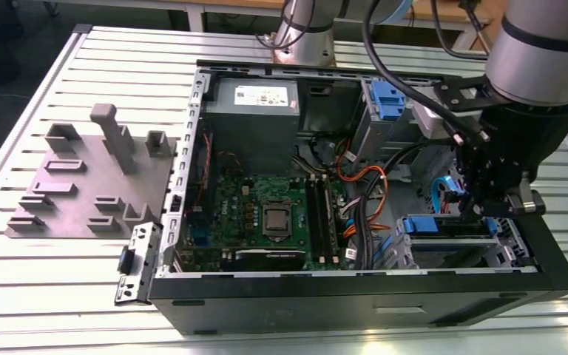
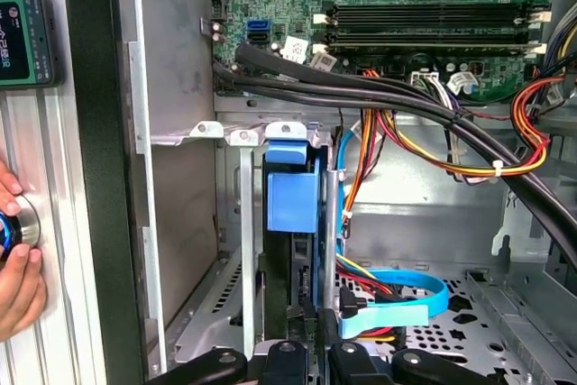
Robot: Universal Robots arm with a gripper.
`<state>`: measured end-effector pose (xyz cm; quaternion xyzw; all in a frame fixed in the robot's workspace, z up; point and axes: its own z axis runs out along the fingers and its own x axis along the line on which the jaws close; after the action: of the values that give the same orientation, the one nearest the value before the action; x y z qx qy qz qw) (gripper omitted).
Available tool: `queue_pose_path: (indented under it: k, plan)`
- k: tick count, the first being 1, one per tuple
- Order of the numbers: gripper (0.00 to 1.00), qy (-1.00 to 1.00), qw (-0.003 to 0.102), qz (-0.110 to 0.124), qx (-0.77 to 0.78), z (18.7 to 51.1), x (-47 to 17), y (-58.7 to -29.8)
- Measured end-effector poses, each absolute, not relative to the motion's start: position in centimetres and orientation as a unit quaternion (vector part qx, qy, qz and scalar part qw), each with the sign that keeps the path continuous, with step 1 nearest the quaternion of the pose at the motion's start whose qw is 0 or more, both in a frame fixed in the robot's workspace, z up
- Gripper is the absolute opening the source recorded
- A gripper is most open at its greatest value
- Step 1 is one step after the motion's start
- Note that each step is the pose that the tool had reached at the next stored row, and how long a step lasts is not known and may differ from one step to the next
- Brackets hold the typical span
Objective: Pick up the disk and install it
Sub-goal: 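Insert the first disk wire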
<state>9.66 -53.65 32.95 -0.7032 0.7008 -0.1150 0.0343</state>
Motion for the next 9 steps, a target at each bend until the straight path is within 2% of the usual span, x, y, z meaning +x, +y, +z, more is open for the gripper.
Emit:
queue_pose_path:
  k: [9]
  plan:
    - [0.16,0.700,0.040,-0.119,-0.703,32.83,9.47,-53.73]
